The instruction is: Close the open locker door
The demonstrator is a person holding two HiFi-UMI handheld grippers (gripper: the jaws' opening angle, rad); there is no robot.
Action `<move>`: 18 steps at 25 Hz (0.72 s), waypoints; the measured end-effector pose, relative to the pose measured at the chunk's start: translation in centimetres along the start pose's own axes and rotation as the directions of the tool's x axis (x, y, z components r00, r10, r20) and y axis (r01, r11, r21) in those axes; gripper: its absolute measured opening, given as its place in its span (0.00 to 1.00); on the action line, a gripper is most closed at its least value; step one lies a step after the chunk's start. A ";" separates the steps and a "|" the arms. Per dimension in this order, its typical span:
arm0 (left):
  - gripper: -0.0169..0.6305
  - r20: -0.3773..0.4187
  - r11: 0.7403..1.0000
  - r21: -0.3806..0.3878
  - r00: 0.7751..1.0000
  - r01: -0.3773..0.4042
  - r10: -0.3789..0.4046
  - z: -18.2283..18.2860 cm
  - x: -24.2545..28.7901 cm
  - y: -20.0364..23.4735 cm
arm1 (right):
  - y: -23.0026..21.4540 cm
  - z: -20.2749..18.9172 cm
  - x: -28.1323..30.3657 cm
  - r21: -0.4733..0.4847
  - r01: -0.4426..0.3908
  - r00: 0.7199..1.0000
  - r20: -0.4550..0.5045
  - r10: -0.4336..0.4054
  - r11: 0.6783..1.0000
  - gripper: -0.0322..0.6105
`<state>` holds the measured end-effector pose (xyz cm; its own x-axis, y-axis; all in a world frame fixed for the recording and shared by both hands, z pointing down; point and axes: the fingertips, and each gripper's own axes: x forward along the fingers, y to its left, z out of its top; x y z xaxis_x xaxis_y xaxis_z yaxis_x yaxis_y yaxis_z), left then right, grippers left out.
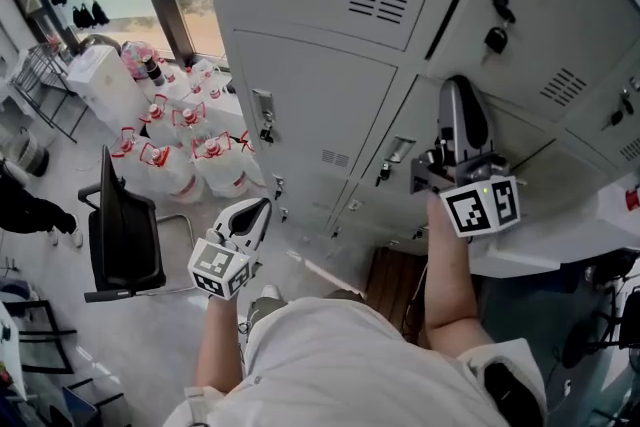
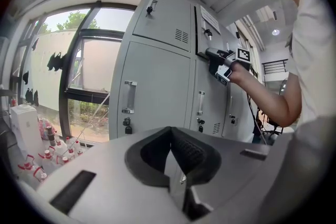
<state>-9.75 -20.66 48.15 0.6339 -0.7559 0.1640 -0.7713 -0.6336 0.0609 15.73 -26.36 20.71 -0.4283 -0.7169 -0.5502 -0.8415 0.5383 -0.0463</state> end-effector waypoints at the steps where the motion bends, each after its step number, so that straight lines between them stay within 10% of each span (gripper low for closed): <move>1: 0.03 0.000 1.000 -0.002 1.000 -0.010 0.010 -0.1 -0.1 0.1 | -0.1 -0.1 0.2 0.004 -0.001 1.000 -0.003 0.001 1.000 0.11; 18: 0.03 0.003 0.994 -0.030 0.995 -0.104 0.104 -1.0 -2.0 1.2 | -1.5 -0.2 2.2 0.086 0.030 0.999 0.019 -0.032 0.996 0.11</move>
<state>-12.00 -19.68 48.92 0.5506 -0.8179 0.1668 -0.8342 -0.5467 0.0730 16.00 -28.79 19.75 -0.3950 -0.7248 -0.5645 -0.8227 0.5525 -0.1339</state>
